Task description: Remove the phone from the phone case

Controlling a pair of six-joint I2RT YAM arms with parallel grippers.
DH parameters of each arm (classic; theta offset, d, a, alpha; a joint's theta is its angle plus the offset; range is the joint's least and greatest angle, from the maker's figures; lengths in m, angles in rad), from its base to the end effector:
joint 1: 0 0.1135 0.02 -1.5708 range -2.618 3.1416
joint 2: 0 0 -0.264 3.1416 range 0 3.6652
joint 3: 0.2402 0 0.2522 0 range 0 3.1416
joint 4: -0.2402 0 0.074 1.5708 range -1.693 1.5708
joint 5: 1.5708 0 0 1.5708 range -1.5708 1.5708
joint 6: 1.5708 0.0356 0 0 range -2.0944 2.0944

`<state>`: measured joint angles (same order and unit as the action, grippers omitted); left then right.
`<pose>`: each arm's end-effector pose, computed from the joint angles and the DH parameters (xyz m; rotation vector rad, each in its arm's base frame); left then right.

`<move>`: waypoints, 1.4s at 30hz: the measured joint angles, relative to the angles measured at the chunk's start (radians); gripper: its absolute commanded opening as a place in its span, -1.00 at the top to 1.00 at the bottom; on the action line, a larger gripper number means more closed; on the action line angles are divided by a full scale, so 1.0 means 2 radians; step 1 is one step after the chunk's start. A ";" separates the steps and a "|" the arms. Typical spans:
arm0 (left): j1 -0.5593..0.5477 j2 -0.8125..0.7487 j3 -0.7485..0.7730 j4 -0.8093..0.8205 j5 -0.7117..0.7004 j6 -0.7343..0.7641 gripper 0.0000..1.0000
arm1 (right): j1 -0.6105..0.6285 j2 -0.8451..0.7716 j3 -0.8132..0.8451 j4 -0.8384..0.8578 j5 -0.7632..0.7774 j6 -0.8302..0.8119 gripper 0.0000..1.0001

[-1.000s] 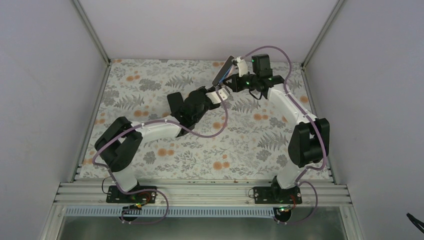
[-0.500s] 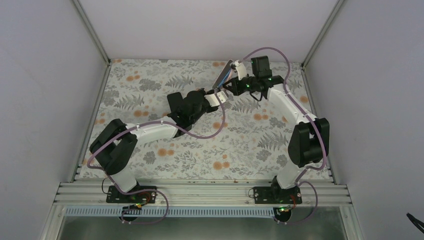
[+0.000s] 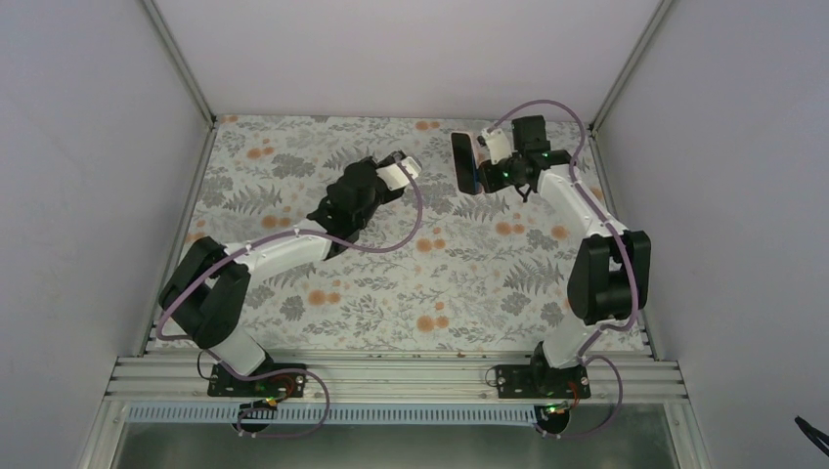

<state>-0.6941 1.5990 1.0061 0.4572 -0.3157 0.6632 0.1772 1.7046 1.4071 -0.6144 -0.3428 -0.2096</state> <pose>0.2922 -0.2288 0.2757 0.8779 1.4625 0.2461 0.3649 0.0775 0.2757 -0.6129 2.3754 0.4103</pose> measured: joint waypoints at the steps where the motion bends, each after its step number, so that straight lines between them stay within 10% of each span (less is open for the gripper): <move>1: -0.002 0.000 0.000 -0.005 0.002 -0.001 0.93 | 0.001 0.000 0.000 -0.002 -0.002 0.000 0.93; 14: -0.053 0.052 0.052 -0.021 0.019 -0.038 -0.95 | 0.006 0.000 0.006 0.025 -0.042 0.078 0.93; 42: -0.078 0.156 0.124 0.062 -0.080 -0.043 -0.80 | 0.043 0.011 0.056 0.068 -0.063 0.143 0.93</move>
<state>-0.8494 1.9118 1.2537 0.5804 -0.4755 0.5774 0.2626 1.7275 1.5181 -0.4786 -0.4679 0.0765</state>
